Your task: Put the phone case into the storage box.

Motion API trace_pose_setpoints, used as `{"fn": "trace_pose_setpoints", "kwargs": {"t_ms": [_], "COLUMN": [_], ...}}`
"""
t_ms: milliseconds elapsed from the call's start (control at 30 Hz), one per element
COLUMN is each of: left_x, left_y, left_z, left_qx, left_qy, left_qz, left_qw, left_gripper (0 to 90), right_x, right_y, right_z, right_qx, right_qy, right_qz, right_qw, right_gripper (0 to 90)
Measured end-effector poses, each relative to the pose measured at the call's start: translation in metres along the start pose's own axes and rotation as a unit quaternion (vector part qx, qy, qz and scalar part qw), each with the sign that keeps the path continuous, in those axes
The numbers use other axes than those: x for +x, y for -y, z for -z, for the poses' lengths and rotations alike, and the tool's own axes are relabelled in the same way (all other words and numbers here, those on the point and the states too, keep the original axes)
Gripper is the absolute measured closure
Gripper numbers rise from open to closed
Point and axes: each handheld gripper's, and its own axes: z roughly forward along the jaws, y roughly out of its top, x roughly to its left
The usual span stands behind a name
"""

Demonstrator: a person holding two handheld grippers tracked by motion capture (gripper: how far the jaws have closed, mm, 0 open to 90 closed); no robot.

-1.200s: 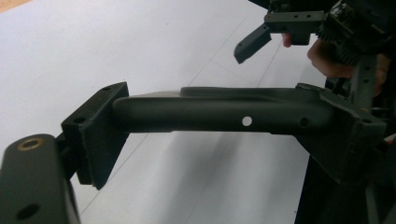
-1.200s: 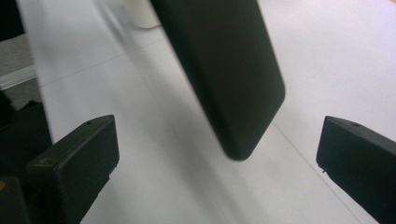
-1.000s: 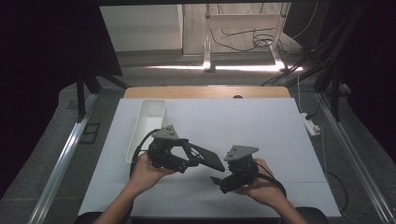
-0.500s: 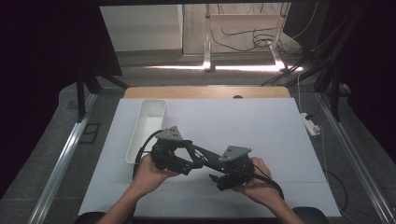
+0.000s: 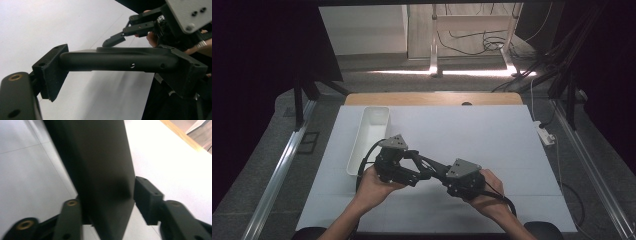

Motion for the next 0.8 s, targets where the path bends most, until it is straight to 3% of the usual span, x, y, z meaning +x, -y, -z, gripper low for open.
{"fn": "trace_pose_setpoints", "kwargs": {"t_ms": [267,333,533,633,733,800], "left_x": [0.002,0.002,0.002,0.003,0.001,0.0], "left_y": [0.0,0.0,0.001,0.001,0.001,0.002], "left_z": [0.001,0.001,0.0,0.0,0.001,0.002], "left_qx": [-0.008,-0.007,-0.01,-0.011,-0.012,-0.015], "left_qy": [-0.003,-0.004,-0.002,0.005,-0.006,-0.011], "left_qz": [0.021,0.017,0.016,0.02,0.005,-0.006], "left_qw": [0.9997,0.9998,0.9998,0.9997,0.9999,0.9998], "left_gripper": [12.9,12.6,11.1,7.3,4.6,3.4], "right_x": [0.008,0.01,0.014,0.013,0.014,0.013], "right_y": [-0.001,-0.001,-0.001,-0.001,-0.001,0.0], "right_z": [0.001,0.002,0.002,0.003,0.003,0.002], "right_qx": [-0.001,-0.002,-0.001,-0.005,0.002,0.007], "right_qy": [0.008,0.014,0.033,0.032,0.036,0.027], "right_qz": [0.037,0.053,0.076,0.073,0.078,0.072], "right_qw": [0.9993,0.9985,0.9965,0.9968,0.9963,0.997], "right_gripper": [77.2,80.8,83.9,84.3,84.3,84.3]}}
